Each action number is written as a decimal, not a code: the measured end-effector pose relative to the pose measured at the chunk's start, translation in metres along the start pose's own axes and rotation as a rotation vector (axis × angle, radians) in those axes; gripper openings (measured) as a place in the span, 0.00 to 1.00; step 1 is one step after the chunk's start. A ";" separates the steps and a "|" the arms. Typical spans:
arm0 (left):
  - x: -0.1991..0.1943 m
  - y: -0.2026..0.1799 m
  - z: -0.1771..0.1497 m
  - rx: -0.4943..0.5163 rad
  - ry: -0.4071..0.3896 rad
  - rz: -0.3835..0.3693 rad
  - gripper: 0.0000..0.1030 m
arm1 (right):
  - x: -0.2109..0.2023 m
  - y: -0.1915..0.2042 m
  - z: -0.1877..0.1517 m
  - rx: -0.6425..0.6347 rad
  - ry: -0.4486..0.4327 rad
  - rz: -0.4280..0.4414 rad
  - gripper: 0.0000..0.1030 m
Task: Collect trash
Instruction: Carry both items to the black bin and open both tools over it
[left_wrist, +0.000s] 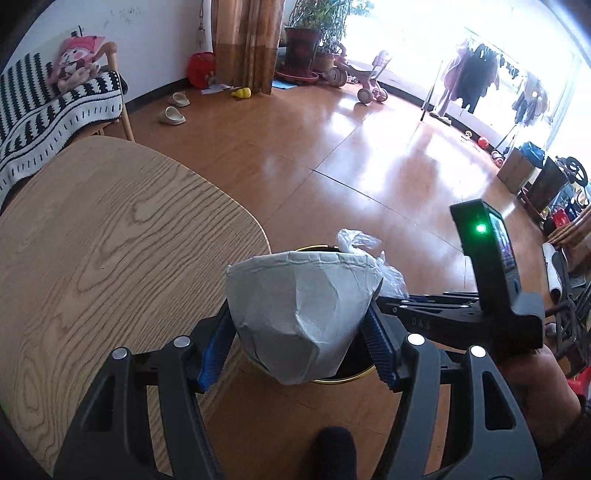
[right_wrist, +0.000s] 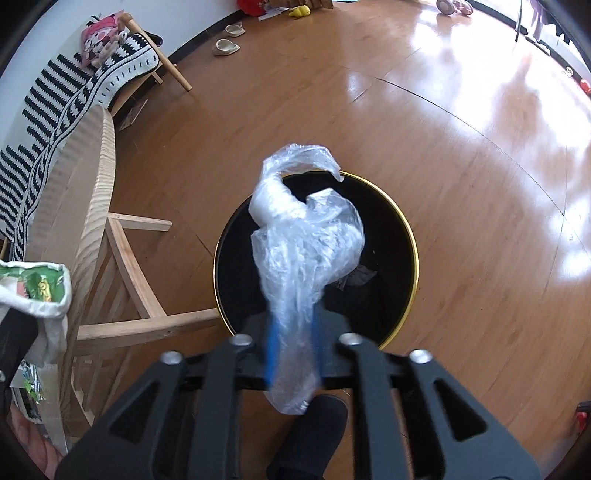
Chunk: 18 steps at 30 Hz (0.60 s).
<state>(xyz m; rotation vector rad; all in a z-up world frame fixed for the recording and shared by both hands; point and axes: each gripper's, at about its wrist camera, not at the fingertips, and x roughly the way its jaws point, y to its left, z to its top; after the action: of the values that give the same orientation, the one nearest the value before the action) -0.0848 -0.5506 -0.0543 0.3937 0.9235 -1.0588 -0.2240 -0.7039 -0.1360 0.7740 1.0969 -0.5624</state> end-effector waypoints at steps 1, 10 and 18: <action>0.002 0.001 0.002 -0.004 0.001 -0.002 0.62 | -0.002 -0.003 0.000 0.003 -0.010 0.004 0.68; 0.019 -0.012 0.008 -0.019 0.006 -0.020 0.62 | -0.028 -0.027 0.002 0.066 -0.090 0.023 0.76; 0.039 -0.042 0.012 0.005 0.012 -0.079 0.62 | -0.061 -0.068 -0.001 0.197 -0.178 0.005 0.76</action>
<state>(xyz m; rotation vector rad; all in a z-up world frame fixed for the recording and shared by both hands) -0.1090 -0.6000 -0.0728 0.3701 0.9534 -1.1318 -0.2965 -0.7433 -0.0980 0.8795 0.8840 -0.7290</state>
